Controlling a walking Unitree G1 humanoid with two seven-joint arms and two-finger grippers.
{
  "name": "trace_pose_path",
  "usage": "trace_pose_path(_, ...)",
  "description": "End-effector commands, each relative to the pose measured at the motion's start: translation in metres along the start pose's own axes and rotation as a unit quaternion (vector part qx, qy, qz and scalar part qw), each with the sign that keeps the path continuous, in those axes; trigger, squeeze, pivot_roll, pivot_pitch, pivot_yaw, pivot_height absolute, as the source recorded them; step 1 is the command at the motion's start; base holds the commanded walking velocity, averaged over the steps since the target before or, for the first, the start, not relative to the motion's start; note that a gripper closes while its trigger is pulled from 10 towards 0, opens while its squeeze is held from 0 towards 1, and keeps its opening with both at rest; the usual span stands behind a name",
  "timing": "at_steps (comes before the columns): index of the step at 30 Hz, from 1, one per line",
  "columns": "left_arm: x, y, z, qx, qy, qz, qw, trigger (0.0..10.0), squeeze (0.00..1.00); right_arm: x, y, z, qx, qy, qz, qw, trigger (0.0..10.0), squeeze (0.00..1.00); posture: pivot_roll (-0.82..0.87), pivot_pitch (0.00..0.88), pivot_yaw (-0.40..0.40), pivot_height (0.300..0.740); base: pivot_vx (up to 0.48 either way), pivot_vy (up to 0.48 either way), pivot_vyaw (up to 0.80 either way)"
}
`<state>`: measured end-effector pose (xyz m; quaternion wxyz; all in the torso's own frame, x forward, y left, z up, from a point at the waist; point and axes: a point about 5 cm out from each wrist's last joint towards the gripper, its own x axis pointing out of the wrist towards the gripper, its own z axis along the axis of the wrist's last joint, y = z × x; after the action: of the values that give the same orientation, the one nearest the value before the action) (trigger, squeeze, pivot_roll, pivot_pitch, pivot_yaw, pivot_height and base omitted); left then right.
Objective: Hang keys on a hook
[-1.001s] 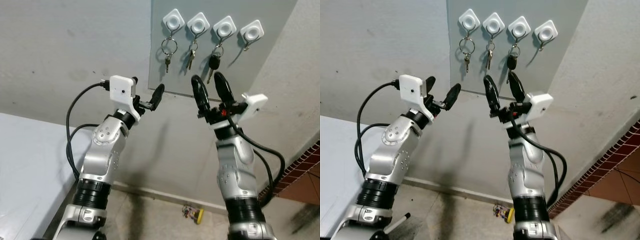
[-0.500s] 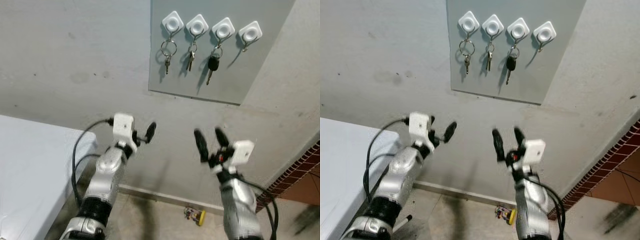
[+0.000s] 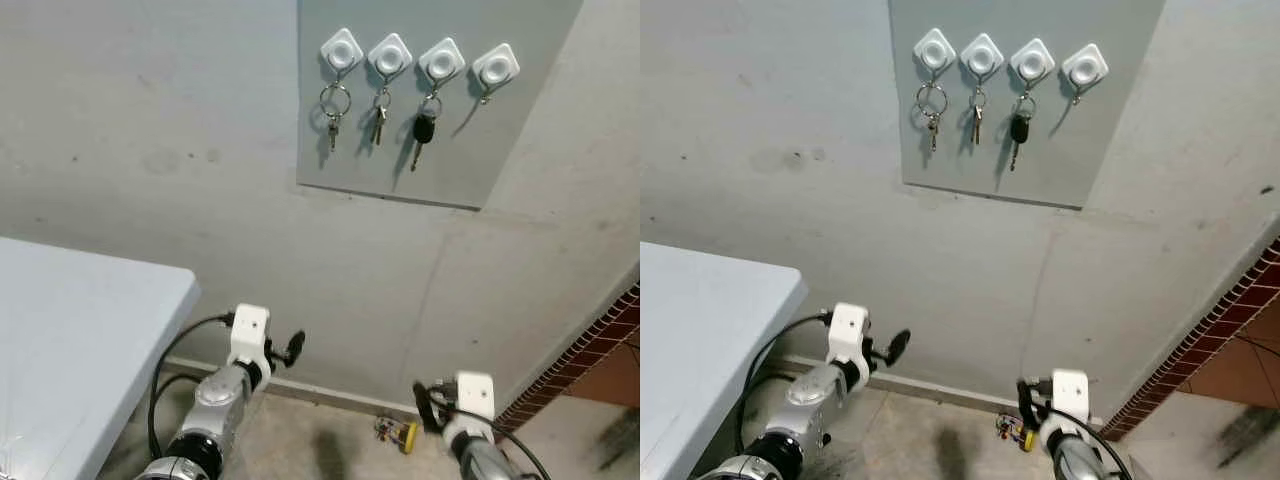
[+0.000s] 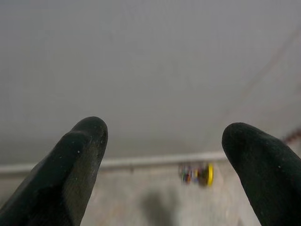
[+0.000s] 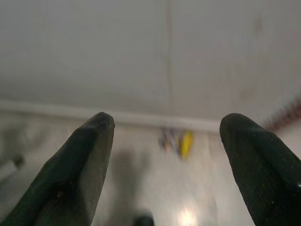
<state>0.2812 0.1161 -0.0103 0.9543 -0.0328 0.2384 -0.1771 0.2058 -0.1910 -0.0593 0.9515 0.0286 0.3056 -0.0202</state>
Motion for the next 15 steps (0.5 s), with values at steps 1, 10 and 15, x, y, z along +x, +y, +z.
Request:
trace_pose_path(1,-0.004,0.001,-0.014,0.007,0.033,0.008,0.999,10.0,0.00,-0.004,-0.001,-0.015,-0.008,0.041,-0.002,0.999,10.0,0.00,-0.05,0.000,0.011,0.732,0.000,0.000,0.00)
trace_pose_path(10,-0.038,0.010,-0.082,-0.004,0.165,0.047,0.985,10.0,0.00,-0.023,-0.001,-0.057,0.023,0.136,-0.018,0.990,10.0,0.00,-0.07,0.000,0.025,0.732,0.000,0.000,0.00)
trace_pose_path(15,-0.054,0.019,-0.099,-0.011,0.191,0.065,0.979,10.0,0.00,-0.034,-0.004,-0.075,0.036,0.167,-0.017,0.985,10.0,0.00,-0.07,0.000,0.028,0.732,0.000,0.000,0.00)
